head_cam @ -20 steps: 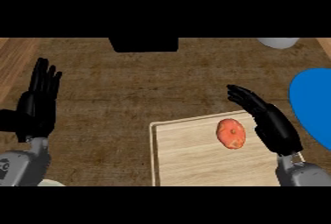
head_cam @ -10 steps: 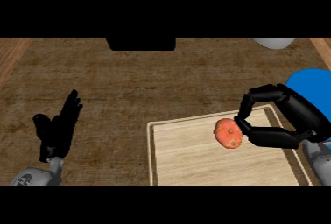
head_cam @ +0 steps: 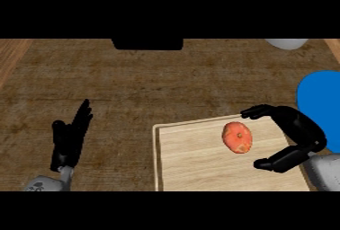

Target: Pick the squash from the tray and place it in the plate

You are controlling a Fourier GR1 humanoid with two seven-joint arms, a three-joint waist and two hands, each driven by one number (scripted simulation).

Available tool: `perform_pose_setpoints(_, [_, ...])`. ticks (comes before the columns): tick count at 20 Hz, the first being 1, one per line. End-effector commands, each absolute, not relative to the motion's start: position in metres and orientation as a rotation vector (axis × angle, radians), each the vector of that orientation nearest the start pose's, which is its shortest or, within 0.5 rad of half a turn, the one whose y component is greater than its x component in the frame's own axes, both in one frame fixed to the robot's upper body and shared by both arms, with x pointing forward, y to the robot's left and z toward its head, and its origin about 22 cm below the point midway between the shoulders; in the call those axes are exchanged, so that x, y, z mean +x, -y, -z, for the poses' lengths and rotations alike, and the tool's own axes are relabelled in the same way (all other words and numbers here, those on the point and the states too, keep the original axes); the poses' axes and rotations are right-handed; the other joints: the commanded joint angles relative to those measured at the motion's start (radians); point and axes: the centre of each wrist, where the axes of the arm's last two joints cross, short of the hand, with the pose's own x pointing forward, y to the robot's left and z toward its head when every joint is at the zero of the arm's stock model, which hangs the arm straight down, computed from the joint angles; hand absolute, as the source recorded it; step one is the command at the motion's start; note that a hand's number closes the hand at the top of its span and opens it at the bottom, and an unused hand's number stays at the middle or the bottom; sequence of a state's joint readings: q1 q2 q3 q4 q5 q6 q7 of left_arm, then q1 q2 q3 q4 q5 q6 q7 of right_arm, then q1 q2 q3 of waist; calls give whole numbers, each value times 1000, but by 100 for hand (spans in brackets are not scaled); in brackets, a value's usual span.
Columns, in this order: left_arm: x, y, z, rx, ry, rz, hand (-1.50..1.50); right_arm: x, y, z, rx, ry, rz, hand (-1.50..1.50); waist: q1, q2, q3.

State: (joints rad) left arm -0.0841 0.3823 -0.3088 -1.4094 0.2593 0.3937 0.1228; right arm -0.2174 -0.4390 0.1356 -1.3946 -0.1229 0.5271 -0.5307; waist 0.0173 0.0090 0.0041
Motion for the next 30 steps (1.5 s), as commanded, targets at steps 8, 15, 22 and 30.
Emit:
perform_pose_setpoints(8, [249, -248, 15, 251, 1273, 44, 0, 325, 317, -105, 41, 1859, -1354, -150, -6, -8, -4])
perform_pose_setpoints(15, [242, -247, 10, 224, 1294, 59, 0, 335, 282, -131, -18, 1560, -1653, -150, 3, -10, -5])
perform_pose_setpoints(22, [253, -250, 15, 250, 1276, 44, 0, 335, 254, -107, 24, 1396, -1782, -150, -12, -8, -4])
perform_pose_setpoints(30, [259, -238, 8, 240, 1286, 38, 0, 327, 257, -73, 7, 1361, -1801, -150, -15, -9, -4])
